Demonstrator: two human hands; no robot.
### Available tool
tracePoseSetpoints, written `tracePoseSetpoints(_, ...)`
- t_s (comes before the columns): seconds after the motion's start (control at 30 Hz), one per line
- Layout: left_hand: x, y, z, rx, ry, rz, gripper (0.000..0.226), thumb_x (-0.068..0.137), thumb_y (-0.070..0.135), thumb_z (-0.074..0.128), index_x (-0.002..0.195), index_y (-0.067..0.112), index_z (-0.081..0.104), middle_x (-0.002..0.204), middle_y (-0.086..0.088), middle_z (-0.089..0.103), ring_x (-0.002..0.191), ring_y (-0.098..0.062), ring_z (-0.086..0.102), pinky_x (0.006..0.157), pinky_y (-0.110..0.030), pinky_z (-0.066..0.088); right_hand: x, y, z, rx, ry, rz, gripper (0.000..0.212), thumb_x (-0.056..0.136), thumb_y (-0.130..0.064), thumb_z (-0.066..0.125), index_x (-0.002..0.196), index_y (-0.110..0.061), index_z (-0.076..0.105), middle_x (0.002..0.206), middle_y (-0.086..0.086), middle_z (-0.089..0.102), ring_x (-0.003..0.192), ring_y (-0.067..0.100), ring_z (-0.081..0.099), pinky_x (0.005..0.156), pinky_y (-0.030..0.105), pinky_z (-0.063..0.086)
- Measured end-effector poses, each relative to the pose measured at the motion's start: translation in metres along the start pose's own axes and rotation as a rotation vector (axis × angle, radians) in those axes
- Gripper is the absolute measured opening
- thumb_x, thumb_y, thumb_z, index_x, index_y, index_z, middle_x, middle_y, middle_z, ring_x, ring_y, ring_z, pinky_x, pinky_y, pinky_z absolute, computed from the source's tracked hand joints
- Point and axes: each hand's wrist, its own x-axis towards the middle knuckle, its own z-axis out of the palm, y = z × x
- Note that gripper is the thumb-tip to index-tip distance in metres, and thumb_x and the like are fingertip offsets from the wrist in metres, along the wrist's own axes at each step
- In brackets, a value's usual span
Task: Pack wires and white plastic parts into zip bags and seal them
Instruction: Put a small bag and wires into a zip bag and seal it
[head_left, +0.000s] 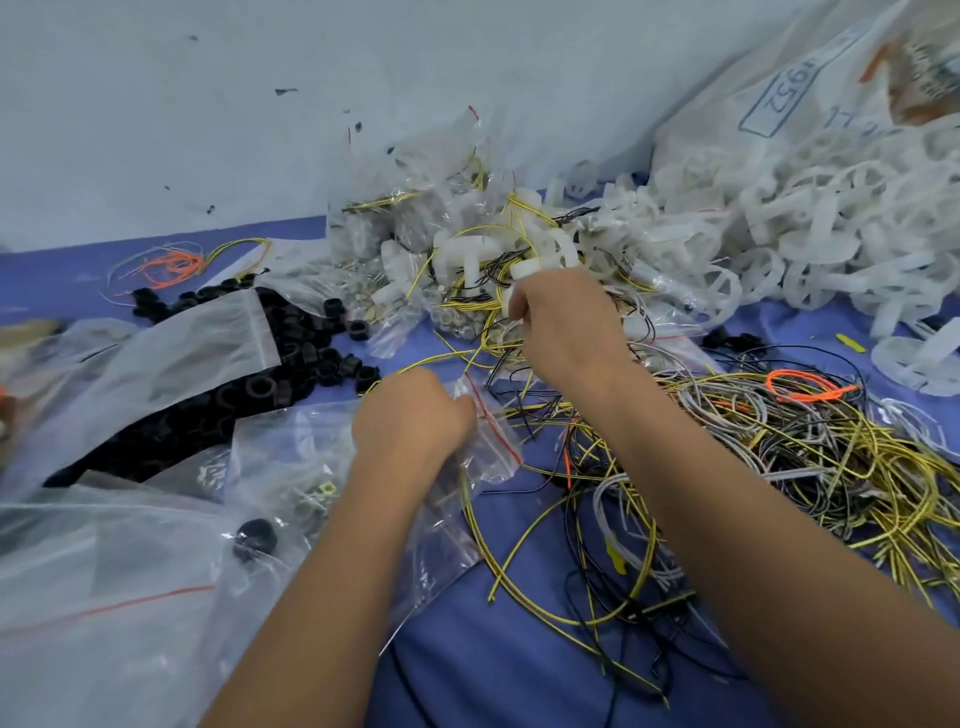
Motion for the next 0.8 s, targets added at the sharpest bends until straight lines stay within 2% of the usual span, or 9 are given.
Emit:
tracePoseSetpoints(0.07,0.002,-0.007,-0.004,0.017,-0.019,-0.03,0.042,0.091,0.052,0.056,0.07,0.015,0.048,0.077,-0.005,0.053,0.086,-0.035,0.057,0.068,-0.032,0.039,-0.002,0.006,0.003,-0.055,-0.085,0.062,0.034,0.08,0.009,0.057,0.105,-0.008,0.073,0.098,0.018,0.069,0.085,0.04,0.066,0.069,0.04,0.056)
tracePoseSetpoints(0.13,0.006,-0.015,-0.009,0.037,-0.046,-0.054,0.047,0.091,0.058,0.053,0.083,0.012,0.061,0.092,-0.01,0.067,0.096,-0.035,0.065,0.072,-0.033,0.045,-0.005,0.014,0.004,-0.079,-0.116,0.106,0.04,0.075,0.014,0.058,0.107,-0.006,0.072,0.097,0.018,0.069,0.086,0.039,0.067,0.065,0.039,0.054)
tracePoseSetpoints(0.23,0.009,-0.022,-0.013,0.014,-0.052,-0.081,0.055,0.091,0.061,0.052,0.099,0.01,0.069,0.103,-0.012,0.074,0.102,-0.034,0.068,0.08,-0.035,0.053,-0.009,0.023,0.006,-0.087,-0.12,0.112,0.041,0.073,0.012,0.062,0.109,-0.007,0.069,0.102,0.015,0.069,0.093,0.039,0.064,0.076,0.045,0.059)
tracePoseSetpoints(0.4,0.004,-0.008,-0.017,-0.191,0.206,0.053,0.03,0.092,0.043,0.063,0.076,0.018,0.056,0.085,-0.004,0.066,0.086,-0.03,0.061,0.065,-0.033,0.039,-0.006,0.028,0.003,-0.045,-0.223,0.094,0.024,0.08,-0.004,0.074,0.104,-0.01,0.073,0.101,0.013,0.071,0.095,0.036,0.066,0.083,0.045,0.059)
tracePoseSetpoints(0.5,0.001,0.004,-0.019,-0.294,0.293,0.182,0.023,0.091,0.039,0.064,0.076,0.025,0.055,0.081,0.003,0.064,0.084,-0.025,0.058,0.069,-0.036,0.044,-0.004,0.031,0.0,-0.004,-0.25,0.067,0.019,0.082,-0.019,0.081,0.099,-0.017,0.075,0.095,0.008,0.071,0.09,0.033,0.066,0.082,0.043,0.059)
tracePoseSetpoints(0.57,0.004,0.008,-0.014,-0.261,0.244,0.327,0.016,0.094,0.039,0.063,0.091,0.023,0.061,0.098,0.0,0.066,0.101,-0.026,0.057,0.086,-0.041,0.047,-0.007,0.031,0.001,0.013,-0.274,0.039,0.013,0.083,-0.022,0.08,0.095,-0.019,0.075,0.09,0.006,0.072,0.086,0.032,0.067,0.081,0.042,0.058)
tracePoseSetpoints(0.63,0.005,0.01,-0.006,-0.205,0.152,0.429,0.023,0.097,0.038,0.061,0.113,0.021,0.062,0.118,-0.003,0.062,0.118,-0.028,0.048,0.101,-0.038,0.038,-0.01,0.031,0.002,-0.003,-0.304,0.008,0.009,0.084,-0.021,0.08,0.088,-0.015,0.075,0.083,0.007,0.071,0.081,0.032,0.067,0.077,0.041,0.059)
tracePoseSetpoints(0.73,0.002,0.01,0.003,-0.207,0.019,0.53,0.04,0.102,0.03,0.056,0.139,0.017,0.053,0.141,-0.005,0.053,0.135,-0.027,0.037,0.111,-0.033,0.027,-0.013,0.03,0.0,-0.031,-0.401,-0.042,0.009,0.084,-0.019,0.079,0.08,-0.013,0.072,0.079,0.008,0.071,0.077,0.03,0.067,0.073,0.035,0.058)
tracePoseSetpoints(0.8,0.001,0.01,0.007,-0.183,-0.017,0.576,0.043,0.103,0.024,0.052,0.145,0.014,0.05,0.146,-0.006,0.051,0.137,-0.027,0.037,0.113,-0.031,0.022,-0.015,0.029,-0.004,-0.013,-0.481,-0.081,0.012,0.084,-0.017,0.078,0.077,-0.01,0.071,0.077,0.01,0.072,0.075,0.032,0.067,0.07,0.035,0.058)
